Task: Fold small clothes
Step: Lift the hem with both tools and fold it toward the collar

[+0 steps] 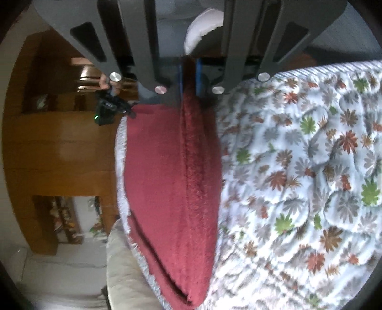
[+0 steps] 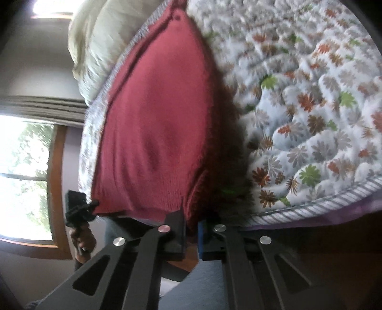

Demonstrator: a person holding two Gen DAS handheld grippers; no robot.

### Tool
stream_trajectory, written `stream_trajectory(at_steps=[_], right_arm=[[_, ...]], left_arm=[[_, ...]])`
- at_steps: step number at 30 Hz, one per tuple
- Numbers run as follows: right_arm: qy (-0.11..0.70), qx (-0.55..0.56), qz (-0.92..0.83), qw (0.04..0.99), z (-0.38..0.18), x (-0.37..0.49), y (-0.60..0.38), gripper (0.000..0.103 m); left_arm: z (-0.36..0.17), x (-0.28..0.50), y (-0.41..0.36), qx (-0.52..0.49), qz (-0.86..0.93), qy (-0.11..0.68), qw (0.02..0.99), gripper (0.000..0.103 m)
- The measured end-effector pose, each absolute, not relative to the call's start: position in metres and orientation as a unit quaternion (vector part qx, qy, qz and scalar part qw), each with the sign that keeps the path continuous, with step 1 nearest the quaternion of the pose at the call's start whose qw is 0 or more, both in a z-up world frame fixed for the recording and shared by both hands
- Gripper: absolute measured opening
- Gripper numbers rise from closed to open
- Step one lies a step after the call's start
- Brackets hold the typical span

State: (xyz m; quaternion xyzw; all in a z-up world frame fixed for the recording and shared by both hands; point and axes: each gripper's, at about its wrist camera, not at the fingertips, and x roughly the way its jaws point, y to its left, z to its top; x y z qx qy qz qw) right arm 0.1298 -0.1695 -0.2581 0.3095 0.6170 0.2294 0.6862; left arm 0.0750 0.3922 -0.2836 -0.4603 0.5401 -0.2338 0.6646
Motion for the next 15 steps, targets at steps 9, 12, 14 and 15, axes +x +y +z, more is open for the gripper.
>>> stream_trajectory(at_steps=[9,12,14,15], right_arm=[[0.552,0.371,0.265,0.698,-0.205,0.137,-0.186,0.006],[0.536,0.378,0.276,0.703,-0.187,0.149,-0.187,0.006],[0.526,0.379,0.281,0.708,-0.174,0.160,-0.186,0.006],[0.521,0.379,0.283,0.710,-0.169,0.167,-0.187,0.006]], left_arm=[[-0.231,0.083,0.396,-0.507,-0.277,0.470,0.667,0.004],[-0.214,0.093,0.397,-0.520,-0.287,0.450,0.667,0.004],[-0.200,0.104,0.396,-0.526,-0.292,0.436,0.669,0.004],[-0.195,0.109,0.396,-0.528,-0.293,0.432,0.670,0.004]])
